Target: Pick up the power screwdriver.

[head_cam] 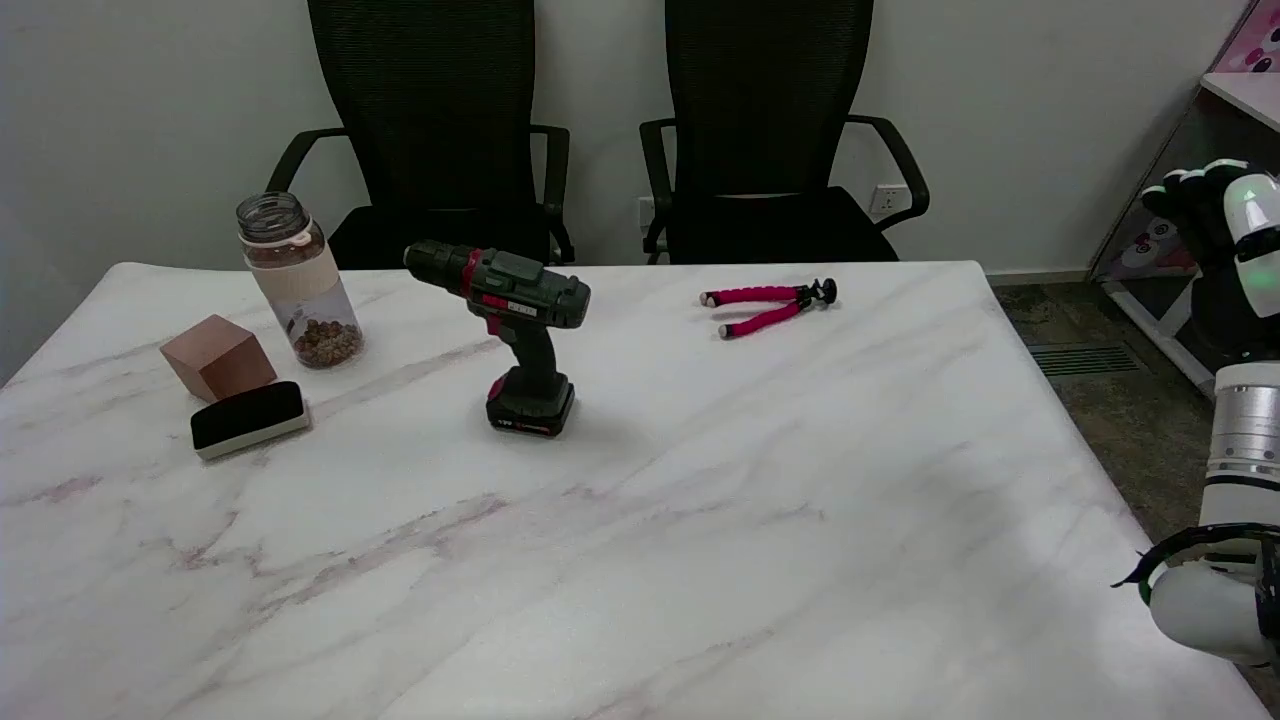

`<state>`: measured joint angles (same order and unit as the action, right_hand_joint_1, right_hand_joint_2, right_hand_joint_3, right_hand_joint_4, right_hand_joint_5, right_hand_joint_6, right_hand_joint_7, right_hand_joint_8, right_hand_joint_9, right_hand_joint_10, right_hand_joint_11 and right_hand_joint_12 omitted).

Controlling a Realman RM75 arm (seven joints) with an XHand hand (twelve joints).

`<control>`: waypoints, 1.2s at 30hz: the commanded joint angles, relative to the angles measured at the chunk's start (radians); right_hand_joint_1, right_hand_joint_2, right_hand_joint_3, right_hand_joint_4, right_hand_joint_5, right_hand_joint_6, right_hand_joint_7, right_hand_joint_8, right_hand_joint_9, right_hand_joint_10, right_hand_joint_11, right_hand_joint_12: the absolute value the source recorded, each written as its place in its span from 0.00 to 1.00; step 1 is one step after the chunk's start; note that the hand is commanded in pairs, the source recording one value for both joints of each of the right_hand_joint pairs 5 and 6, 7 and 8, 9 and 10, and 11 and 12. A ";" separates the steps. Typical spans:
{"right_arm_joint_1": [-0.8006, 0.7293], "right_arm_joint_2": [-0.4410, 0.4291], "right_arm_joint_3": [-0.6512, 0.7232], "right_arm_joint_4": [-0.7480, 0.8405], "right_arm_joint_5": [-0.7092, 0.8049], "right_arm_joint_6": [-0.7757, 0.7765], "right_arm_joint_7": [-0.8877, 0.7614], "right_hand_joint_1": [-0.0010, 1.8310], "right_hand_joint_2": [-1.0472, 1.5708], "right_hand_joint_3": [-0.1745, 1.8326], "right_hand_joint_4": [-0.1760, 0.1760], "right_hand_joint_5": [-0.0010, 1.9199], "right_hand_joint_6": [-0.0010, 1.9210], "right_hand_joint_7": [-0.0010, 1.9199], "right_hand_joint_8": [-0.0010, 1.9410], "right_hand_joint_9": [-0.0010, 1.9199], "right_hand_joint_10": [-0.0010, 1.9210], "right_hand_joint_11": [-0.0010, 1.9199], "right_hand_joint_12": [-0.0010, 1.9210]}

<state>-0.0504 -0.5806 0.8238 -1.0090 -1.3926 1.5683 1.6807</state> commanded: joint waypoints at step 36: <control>0.355 -0.461 -0.180 0.075 -0.556 -0.495 -0.174 0.50 0.48 0.49 0.27 0.13 0.13 0.13 0.13 0.22 0.22 0.28 0.28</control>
<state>0.1346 -0.7570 0.7434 -1.0105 -1.7378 1.1716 1.5895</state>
